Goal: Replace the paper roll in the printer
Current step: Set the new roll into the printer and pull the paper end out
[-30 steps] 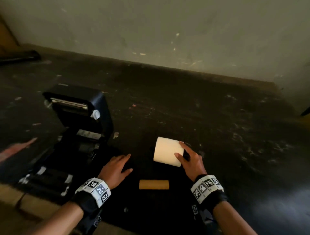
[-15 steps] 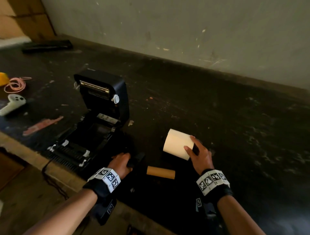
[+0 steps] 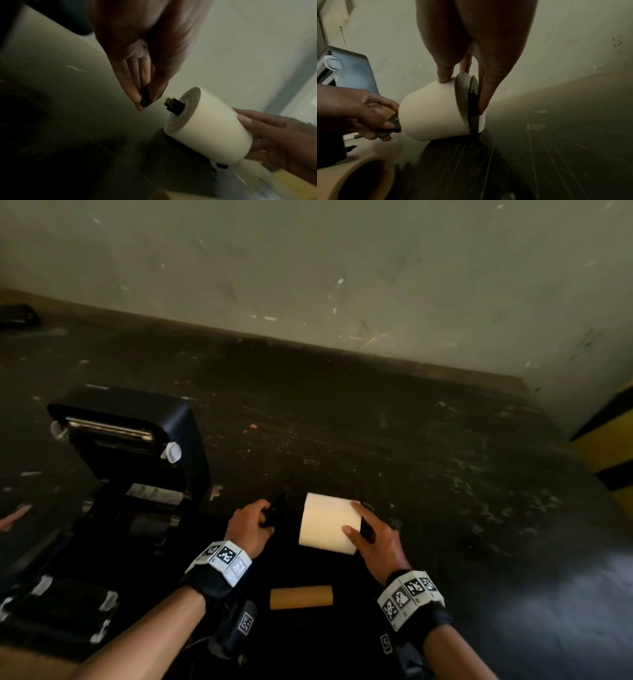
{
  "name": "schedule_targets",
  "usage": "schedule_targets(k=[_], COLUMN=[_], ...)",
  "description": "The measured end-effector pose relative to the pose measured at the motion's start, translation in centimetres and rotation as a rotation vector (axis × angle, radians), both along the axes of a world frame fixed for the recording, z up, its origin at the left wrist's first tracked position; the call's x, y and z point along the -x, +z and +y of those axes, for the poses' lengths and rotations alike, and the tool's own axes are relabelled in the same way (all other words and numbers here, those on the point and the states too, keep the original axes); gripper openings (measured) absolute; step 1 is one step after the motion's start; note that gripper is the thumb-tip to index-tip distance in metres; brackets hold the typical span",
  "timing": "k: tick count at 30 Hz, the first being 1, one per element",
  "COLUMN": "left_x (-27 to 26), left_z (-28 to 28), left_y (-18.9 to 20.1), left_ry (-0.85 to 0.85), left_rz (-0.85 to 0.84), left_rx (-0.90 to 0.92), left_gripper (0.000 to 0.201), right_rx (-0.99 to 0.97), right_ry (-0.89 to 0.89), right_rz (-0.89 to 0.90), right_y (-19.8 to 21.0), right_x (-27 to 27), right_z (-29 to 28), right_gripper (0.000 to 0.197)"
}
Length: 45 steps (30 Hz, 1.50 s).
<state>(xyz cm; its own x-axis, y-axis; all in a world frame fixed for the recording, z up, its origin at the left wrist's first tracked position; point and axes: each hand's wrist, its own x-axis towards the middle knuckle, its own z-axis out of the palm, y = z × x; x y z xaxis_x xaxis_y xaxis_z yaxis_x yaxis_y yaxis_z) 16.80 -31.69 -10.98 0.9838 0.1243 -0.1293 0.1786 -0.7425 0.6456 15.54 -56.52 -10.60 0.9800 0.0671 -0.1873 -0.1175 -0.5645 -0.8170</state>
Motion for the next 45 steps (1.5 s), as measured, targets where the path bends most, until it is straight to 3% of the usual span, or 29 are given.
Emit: schedule_targets(k=[7,12,18,28,34,38,45], left_x=[-0.9,0.1,0.2,-0.2,-0.3,0.3,1.7], left_z=[-1.1,-0.7,-0.9,-1.4,-1.5,-2.0,-3.2], left_y=[-1.6,-2.1,-2.1,-1.7,-1.7,-1.6,-1.0], left_ry=[-0.217,-0.277,-0.306,-0.221,-0.181,-0.252,-0.163], left_rz=[0.036,0.031,0.013,-0.046,-0.014,-0.067,-0.001], left_rx=[0.065,0.207,0.362,0.450,0.491,0.469,0.471], left_gripper=[0.050,0.072,0.073,0.057,0.065,0.066,0.069], right_rx=[-0.043,-0.050,-0.043,-0.042,-0.045,-0.045,-0.041], right_ry=[-0.028,-0.044,-0.044,-0.027,-0.001,0.014,0.036], right_rz=[0.014,-0.036,-0.026,-0.043,-0.046,-0.046,-0.011], right_y=[0.1,0.2,0.4,0.7,0.6,0.5,0.9], right_x=[0.2,0.2,0.3,0.4,0.1,-0.1,0.2], right_z=[0.1,0.4,0.5,0.4,-0.1,-0.1,-0.3], right_gripper=[0.050,0.051,0.051,0.053,0.052,0.052,0.052])
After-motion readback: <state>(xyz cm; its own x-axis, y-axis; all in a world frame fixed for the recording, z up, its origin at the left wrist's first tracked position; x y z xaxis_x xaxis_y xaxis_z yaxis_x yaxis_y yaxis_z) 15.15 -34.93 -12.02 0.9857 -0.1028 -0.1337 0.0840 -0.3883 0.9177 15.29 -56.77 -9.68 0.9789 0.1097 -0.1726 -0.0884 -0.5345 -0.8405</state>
